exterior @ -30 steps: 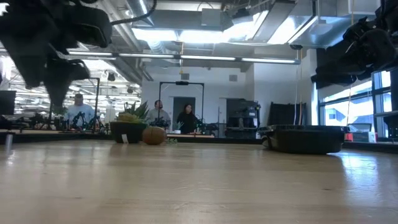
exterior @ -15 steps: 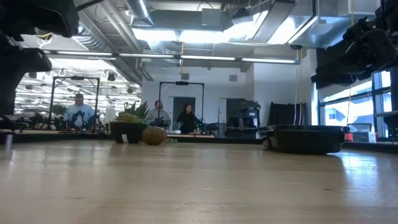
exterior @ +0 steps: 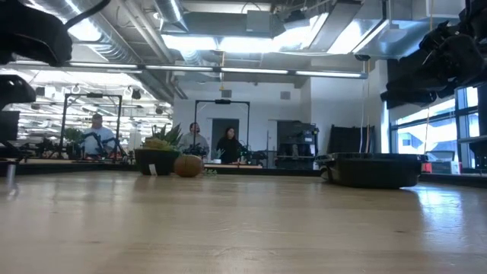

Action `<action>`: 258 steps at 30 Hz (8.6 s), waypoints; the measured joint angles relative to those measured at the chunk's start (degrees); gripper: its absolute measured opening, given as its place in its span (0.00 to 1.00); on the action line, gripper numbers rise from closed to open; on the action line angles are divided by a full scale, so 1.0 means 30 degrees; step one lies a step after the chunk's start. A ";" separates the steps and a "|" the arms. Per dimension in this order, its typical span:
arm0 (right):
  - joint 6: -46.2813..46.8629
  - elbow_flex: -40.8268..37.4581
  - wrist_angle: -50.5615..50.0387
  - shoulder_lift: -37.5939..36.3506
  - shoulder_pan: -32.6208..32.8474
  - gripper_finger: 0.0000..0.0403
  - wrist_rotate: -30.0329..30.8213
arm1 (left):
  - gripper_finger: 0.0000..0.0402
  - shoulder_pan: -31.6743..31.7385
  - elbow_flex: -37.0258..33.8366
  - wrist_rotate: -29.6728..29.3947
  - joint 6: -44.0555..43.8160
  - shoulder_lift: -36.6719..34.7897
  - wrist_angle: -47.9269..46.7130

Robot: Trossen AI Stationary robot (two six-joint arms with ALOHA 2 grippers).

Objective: Pick and placing Produce into tupperware
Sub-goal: Put the red strawberry into the black bin

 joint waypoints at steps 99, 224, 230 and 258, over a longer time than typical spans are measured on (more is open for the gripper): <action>-0.0597 0.0000 -0.0005 -0.0007 0.0002 0.70 0.0000 | 0.00 1.7275 0.2731 0.7246 2.4037 0.4175 2.4670; 0.0160 0.0000 -0.0057 -0.0007 0.0003 0.70 0.0532 | 0.68 0.2375 0.4696 0.0805 1.3087 0.2233 -0.6993; 0.0583 0.0000 0.0038 -0.0001 -0.0001 0.70 0.0535 | 0.68 0.0466 0.4696 -0.0681 1.1238 0.0469 -0.6342; 0.0532 0.0000 0.1073 -0.0005 0.0003 0.70 0.0901 | 0.68 -0.1115 -0.1847 -0.0397 0.3526 -0.3917 -0.3789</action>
